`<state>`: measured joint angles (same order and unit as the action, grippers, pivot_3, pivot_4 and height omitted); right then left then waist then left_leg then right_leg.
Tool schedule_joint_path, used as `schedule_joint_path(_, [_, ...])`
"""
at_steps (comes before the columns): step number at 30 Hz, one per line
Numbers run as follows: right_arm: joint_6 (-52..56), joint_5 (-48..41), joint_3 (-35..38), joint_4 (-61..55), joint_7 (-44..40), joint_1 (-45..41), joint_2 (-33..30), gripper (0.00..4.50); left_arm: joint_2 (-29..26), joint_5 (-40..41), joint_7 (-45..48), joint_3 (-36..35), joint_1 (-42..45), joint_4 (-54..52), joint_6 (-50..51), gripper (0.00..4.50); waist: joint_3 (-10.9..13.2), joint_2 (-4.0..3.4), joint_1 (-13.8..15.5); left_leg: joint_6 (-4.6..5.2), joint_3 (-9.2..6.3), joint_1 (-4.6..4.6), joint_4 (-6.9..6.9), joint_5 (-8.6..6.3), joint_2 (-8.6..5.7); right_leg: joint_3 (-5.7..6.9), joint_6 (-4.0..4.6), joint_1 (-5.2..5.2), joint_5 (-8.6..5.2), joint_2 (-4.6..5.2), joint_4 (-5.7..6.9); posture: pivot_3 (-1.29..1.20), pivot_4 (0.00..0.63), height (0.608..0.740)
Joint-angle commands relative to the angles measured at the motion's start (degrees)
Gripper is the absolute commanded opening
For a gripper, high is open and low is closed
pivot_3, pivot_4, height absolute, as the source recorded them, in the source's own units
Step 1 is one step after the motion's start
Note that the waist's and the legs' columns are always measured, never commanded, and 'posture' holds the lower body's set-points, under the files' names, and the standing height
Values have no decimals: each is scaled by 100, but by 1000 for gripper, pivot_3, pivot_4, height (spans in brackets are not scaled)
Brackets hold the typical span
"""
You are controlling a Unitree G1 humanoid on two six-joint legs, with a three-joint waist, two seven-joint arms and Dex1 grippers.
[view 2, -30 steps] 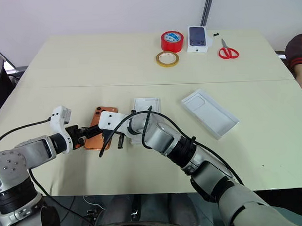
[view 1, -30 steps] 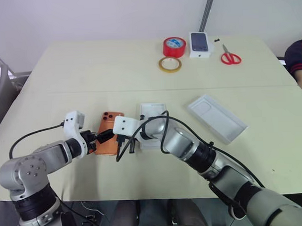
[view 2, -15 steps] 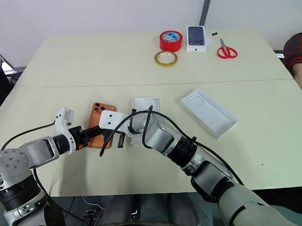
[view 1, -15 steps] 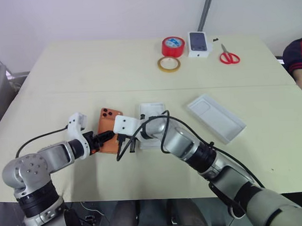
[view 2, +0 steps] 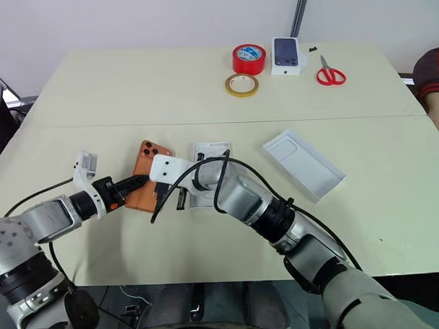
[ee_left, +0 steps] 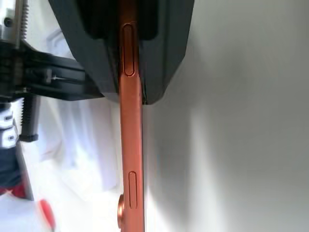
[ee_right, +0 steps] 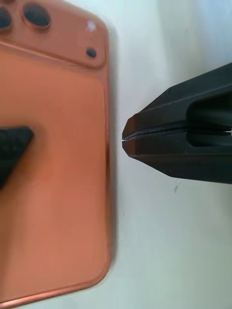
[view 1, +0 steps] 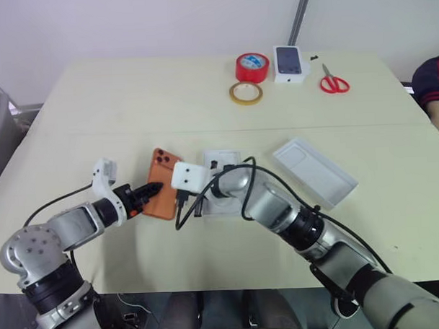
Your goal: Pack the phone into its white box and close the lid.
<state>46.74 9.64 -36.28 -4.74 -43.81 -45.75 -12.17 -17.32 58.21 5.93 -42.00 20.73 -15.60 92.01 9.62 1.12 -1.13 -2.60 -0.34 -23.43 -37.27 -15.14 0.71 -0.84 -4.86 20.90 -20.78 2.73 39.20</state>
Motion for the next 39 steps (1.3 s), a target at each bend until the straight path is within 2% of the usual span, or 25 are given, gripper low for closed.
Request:
schedule_joint_path(1, [219, -253, 541, -728, -109, 3, -201, 0, 6, 299, -205, -205, 27, -46, 49, 111, 0, 1, 3, 0, -1, 0, 3, 0, 0, 1, 0, 0, 0, -1, -1, 0, 150, 740])
schedule_joint_path(6, [404, -710, 1276, -1693, -439, 412, -1009, 0, 405, 681, -664, -757, 466, 208, 48, 111, 7, 12, 43, 2, 0, -1, 6, -1, 0, 1, 0, -1, 0, -1, -5, 0, 150, 740])
schedule_joint_path(9, [206, -1107, 1856, -2215, -700, 820, -1558, 0, 700, 986, -951, -832, 839, 213, 21, 111, 17, 31, 60, 11, -5, -6, 0, -6, -1, 6, 0, -4, 0, 0, -7, 0, 150, 740])
schedule_joint_path(14, [-49, -1858, 2941, -2669, -976, 1657, -2132, 0, 1704, 1406, -1658, -438, 1141, 178, -78, 111, 21, 39, 57, 6, -3, -6, -3, -3, -4, 7, -2, -19, 1, 2, -23, 0, 150, 740])
schedule_joint_path(16, [-96, -1927, 3138, -2648, -960, 1914, -2371, 0, 2079, 1446, -1885, -145, 1084, 142, -112, 111, 22, 40, 46, 2, -2, -6, -3, -2, -4, 6, -3, -20, 1, 1, -24, 0, 150, 740])
schedule_joint_path(20, [-161, -1979, 3380, -2575, -788, 2239, -2686, 0, 2495, 1413, -2226, 270, 912, 200, -315, 111, 24, 42, 5, 2, 3, -2, 0, -1, 4, -1, -3, -17, 1, -10, -19, 0, 150, 740])
schedule_joint_path(27, [-186, -2176, 3742, -2588, -593, 2594, -2953, 0, 2647, 1533, -2559, 767, 641, 313, -753, 111, 25, 42, 63, -1, 4, -1, -6, 1, 7, -2, -2, -20, 1, -15, -19, 0, 150, 740])
schedule_joint_path(33, [-281, -2369, 3861, -2548, -547, 2745, -3054, 0, 2560, 1772, -2732, 1054, 494, 370, -1022, 111, 26, 44, 73, -2, 3, -1, -12, 1, 5, -1, -2, -26, 1, -14, -21, 0, 150, 740])
schedule_joint_path(35, [-336, -2369, 3831, -2482, -535, 2751, -3054, 0, 2520, 1831, -2753, 1220, 449, 384, -1080, 994, 26, 44, 69, -3, 2, 0, -12, 2, 5, -1, -2, -26, 1, -15, -21, 0, 150, 740])
schedule_joint_path(36, [-358, -2368, 3811, -2451, -526, 2741, -3051, 0, 2516, 1858, -2769, 1288, 435, 397, -1119, 1235, 26, 44, 68, -3, 2, 0, -12, 2, 5, -1, -2, -26, 1, -15, -21, 0, 150, 740])
schedule_joint_path(39, [-402, -2385, 3758, -2371, -501, 2682, -3050, 0, 2458, 1940, -2808, 1468, 401, 440, -1246, 2744, 26, 44, 72, -4, 3, 0, -12, 3, 5, -1, -2, -27, 1, -15, -21, 0, 150, 740])
